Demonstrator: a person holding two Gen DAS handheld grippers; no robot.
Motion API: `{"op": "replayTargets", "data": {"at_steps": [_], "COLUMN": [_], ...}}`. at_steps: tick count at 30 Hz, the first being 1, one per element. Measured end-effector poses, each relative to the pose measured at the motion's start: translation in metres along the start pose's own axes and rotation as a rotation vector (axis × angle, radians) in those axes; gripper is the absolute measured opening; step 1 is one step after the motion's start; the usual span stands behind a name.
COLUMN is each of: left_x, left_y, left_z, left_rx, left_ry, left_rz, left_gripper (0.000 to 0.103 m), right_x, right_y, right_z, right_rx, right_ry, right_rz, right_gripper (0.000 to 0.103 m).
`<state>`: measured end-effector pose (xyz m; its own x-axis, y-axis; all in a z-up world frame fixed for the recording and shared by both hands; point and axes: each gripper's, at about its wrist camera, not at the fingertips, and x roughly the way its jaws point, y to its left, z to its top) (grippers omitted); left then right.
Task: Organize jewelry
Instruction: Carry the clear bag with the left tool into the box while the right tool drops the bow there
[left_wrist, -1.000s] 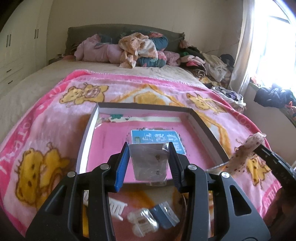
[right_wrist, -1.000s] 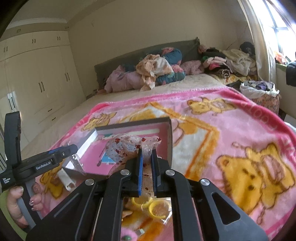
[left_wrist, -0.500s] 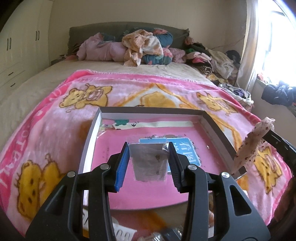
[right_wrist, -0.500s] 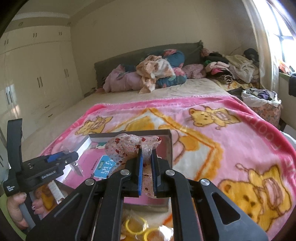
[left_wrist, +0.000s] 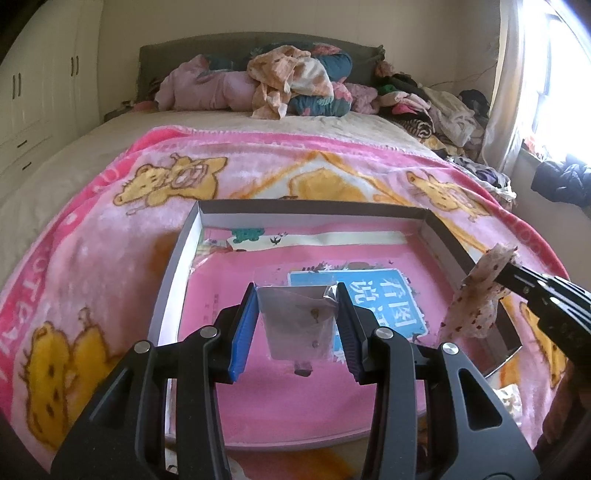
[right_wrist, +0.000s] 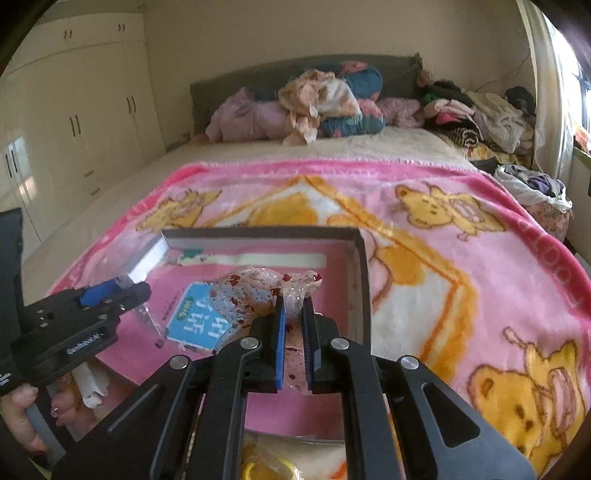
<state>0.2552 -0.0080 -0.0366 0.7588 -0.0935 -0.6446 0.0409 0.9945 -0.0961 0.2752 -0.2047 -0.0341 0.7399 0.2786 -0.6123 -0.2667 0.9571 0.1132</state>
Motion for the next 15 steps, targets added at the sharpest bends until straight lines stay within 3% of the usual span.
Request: {"op": "replayTargets", "data": {"at_steps": [7, 11, 15], "left_x": [0.003, 0.005, 0.005], "left_y": [0.005, 0.007, 0.007], "left_z": [-0.003, -0.006, -0.007], "left_rx": [-0.008, -0.014, -0.014], "left_ry": [0.005, 0.006, 0.006], "left_rz": [0.0, 0.0, 0.0], "left_gripper": [0.033, 0.033, 0.033], "right_x": [0.008, 0.002, -0.011], "right_y": [-0.001, 0.001, 0.003], "right_z": [-0.008, -0.015, -0.02], "right_rx": [0.021, 0.019, 0.012], "right_ry": [0.021, -0.007, -0.046], "right_rz": [-0.002, -0.015, -0.033], "right_gripper": [0.017, 0.051, 0.071]}}
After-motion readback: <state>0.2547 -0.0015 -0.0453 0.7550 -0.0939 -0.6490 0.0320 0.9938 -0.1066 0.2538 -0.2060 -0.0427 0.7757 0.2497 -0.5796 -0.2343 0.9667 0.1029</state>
